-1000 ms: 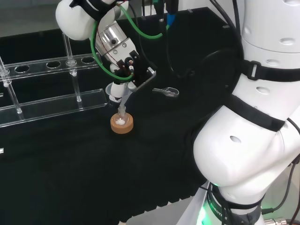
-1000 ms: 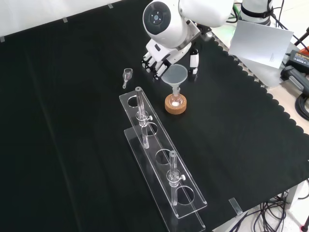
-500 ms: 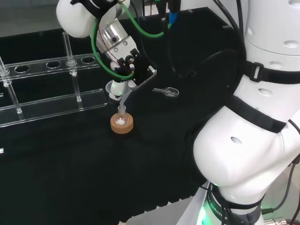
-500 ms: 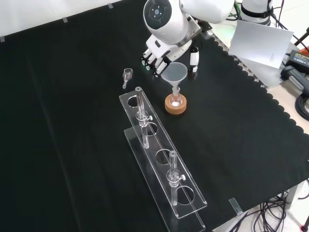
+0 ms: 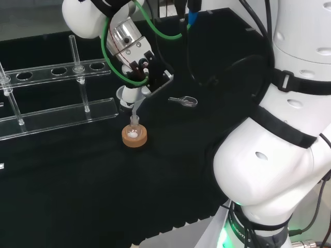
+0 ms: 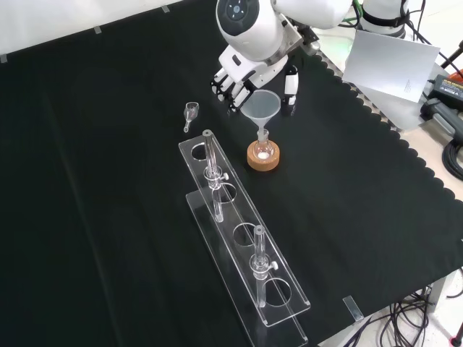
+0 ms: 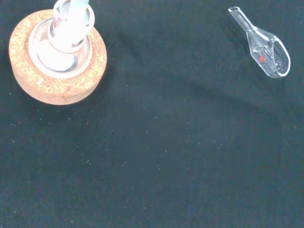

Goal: Remove the funnel from the round-bottom flask.

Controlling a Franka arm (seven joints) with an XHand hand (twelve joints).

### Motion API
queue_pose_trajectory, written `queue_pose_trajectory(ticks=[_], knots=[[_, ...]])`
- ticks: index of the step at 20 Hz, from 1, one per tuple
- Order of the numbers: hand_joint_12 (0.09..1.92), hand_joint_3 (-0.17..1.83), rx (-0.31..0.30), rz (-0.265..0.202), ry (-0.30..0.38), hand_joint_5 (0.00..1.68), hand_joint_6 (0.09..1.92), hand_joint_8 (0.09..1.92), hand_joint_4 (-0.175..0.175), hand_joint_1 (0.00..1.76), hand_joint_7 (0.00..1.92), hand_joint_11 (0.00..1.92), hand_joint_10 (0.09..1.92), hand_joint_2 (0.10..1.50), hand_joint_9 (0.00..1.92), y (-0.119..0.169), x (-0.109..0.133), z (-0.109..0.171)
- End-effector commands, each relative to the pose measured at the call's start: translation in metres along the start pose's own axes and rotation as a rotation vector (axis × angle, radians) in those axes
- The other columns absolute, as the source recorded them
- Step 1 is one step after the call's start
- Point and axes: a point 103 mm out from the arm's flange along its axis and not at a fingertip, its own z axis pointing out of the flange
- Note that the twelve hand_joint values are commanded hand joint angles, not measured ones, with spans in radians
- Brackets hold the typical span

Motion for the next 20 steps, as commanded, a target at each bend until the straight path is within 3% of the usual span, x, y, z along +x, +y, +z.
queue_pose_trajectory(ticks=[1,20], knots=[[0.97,0.02,-0.01,0.002,-0.001,0.59,0.09,0.53,-0.019,0.62,0.78,0.0,0.7,0.79,0.28,-0.001,-0.002,-0.004],[0.99,0.02,-0.058,-0.007,0.007,0.6,0.09,0.53,-0.016,0.62,0.79,0.0,0.69,0.8,0.28,-0.007,-0.01,-0.019]])
